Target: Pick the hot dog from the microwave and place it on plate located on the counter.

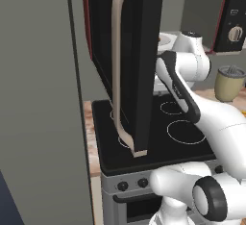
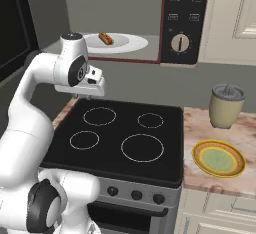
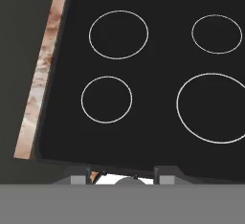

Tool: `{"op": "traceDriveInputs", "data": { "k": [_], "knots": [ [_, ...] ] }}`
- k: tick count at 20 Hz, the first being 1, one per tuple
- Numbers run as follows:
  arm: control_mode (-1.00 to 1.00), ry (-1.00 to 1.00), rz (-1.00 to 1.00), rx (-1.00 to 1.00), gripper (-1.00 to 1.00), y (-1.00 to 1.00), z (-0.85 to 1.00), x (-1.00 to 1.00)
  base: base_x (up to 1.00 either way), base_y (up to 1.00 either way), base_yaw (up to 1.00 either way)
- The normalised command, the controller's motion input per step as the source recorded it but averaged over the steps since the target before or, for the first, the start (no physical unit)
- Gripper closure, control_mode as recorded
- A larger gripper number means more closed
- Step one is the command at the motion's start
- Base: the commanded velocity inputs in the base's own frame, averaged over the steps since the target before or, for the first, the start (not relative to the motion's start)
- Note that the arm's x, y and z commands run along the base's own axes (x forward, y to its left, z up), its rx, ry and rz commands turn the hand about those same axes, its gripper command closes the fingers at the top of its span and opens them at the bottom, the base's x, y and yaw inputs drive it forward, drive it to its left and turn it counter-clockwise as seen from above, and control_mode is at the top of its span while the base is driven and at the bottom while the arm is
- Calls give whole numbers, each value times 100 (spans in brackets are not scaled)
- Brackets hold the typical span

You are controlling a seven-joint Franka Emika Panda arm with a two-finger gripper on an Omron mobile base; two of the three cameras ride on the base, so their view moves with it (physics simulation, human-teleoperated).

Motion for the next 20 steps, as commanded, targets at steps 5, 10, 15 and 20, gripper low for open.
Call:
{"op": "traceDriveInputs", "data": {
  "k": [5,10,15,20],
  "knots": [
    [-100,-11,1,0,-100,-1,0,-28,0,0,0],
    [-100,-23,0,0,-100,-1,21,-36,0,0,0],
    [-100,-26,0,0,-100,0,37,-19,0,0,0],
    [-100,-24,0,0,-100,0,53,-1,0,0,0]
  ]
}}
